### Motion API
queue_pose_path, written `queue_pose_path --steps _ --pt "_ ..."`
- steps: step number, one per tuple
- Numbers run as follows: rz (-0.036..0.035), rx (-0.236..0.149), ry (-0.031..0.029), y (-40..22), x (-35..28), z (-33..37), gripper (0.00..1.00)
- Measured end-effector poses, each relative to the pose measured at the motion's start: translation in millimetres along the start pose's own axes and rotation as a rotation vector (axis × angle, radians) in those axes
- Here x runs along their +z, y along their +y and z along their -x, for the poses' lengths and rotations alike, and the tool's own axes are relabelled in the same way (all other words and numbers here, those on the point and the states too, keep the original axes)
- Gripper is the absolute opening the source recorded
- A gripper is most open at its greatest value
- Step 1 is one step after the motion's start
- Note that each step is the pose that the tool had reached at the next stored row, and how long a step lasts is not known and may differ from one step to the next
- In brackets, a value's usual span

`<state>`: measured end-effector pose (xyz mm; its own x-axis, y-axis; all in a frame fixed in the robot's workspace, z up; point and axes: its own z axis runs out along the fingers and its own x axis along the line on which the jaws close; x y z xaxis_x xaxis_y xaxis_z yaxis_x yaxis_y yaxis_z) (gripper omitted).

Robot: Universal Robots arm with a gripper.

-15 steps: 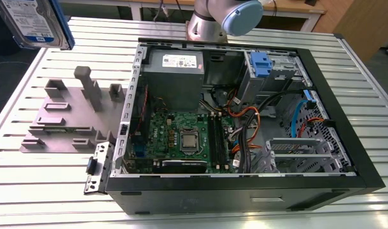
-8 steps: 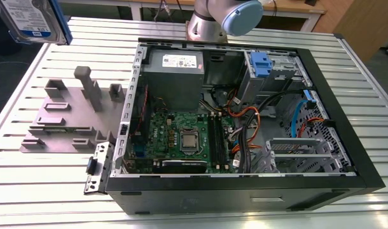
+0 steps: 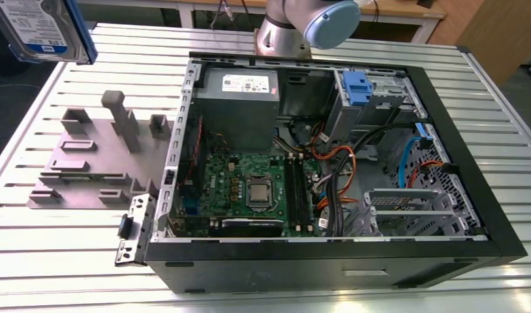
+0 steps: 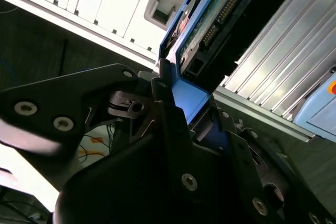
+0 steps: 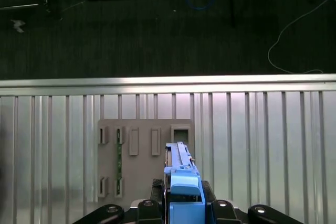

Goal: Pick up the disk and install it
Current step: 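Pick up the disk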

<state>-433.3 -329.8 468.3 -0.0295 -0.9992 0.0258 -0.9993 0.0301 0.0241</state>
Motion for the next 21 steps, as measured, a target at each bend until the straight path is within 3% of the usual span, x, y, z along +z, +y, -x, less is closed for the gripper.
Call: queue_pose_path --steps 11,15,18,21 --pt "-0.0006 -0.005 0.0001 0.2 0.8 -26.5 0.36" --pt "-0.0007 -0.006 0.0001 0.8 0.7 -31.0 0.36" --pt "-0.0007 -0.005 0.0001 1.0 -5.2 -31.2 0.36" --pt "-0.0009 -0.006 0.0 1.3 -17.6 -31.6 0.36"
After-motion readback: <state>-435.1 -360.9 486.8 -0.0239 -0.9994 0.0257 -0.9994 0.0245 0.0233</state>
